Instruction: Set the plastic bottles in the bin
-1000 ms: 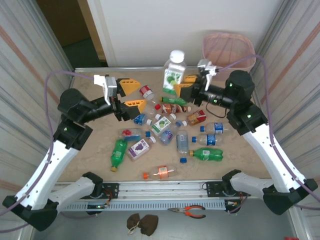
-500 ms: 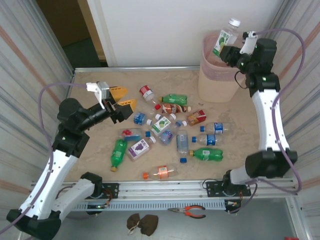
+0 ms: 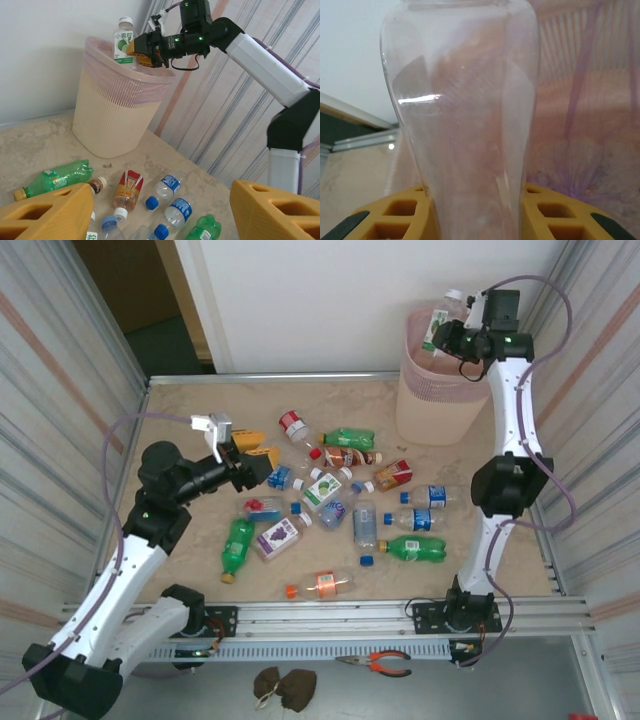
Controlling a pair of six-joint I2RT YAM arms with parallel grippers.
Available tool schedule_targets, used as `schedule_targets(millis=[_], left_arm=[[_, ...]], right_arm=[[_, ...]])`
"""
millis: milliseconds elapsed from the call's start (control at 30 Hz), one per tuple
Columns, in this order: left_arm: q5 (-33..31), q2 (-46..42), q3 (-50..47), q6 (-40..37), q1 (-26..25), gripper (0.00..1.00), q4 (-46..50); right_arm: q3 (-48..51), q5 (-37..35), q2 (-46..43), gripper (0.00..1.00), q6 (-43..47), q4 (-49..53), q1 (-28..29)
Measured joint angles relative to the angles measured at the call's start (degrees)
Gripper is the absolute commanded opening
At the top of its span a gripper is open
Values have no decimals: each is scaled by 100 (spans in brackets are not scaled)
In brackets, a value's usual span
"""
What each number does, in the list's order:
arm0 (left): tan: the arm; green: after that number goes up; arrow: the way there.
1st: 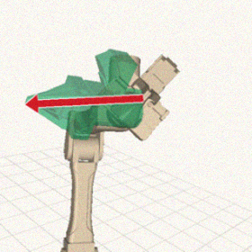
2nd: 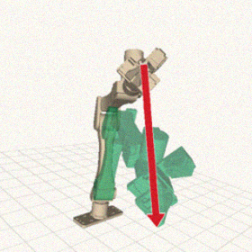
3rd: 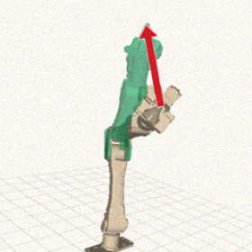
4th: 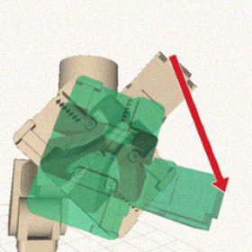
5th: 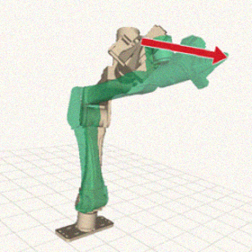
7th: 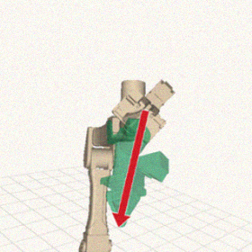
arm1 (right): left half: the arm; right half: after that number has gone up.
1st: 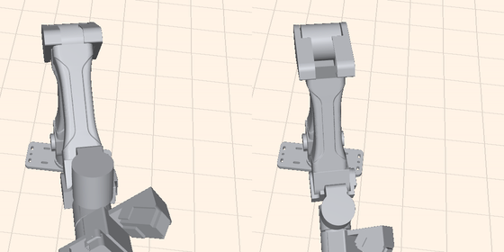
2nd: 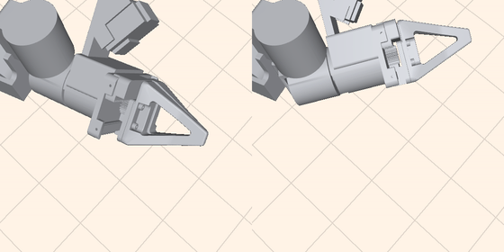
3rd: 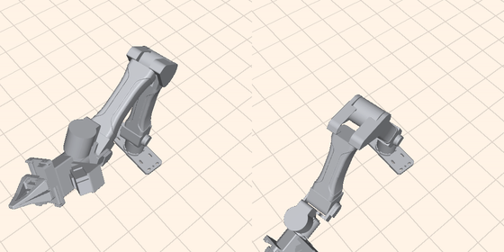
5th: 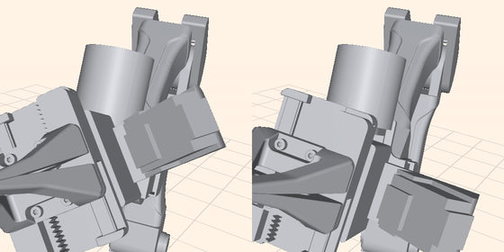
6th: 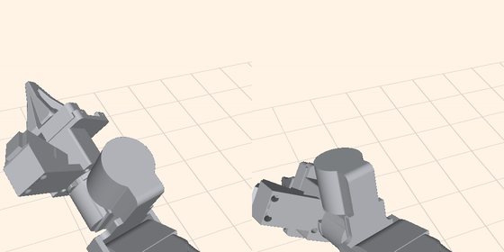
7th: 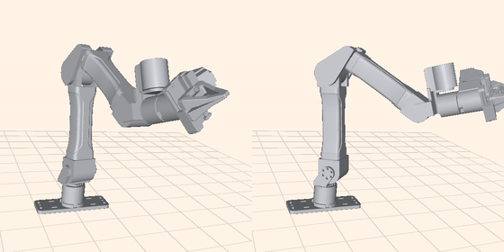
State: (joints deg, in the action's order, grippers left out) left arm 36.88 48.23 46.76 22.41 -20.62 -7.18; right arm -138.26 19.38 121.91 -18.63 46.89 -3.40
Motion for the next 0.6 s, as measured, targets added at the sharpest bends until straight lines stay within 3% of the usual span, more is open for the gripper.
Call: schedule_targets(millis=[167, 600], left_arm=[[-15, -2, -144, 42, 0, 73, -48], [-201, 289, -275, -13, 0, 73, 9]], right_arm=[[-610, 4, 706, 0, 144, 481, 0], [-662, -31, 1480, 0, 844, 1272, 15]])
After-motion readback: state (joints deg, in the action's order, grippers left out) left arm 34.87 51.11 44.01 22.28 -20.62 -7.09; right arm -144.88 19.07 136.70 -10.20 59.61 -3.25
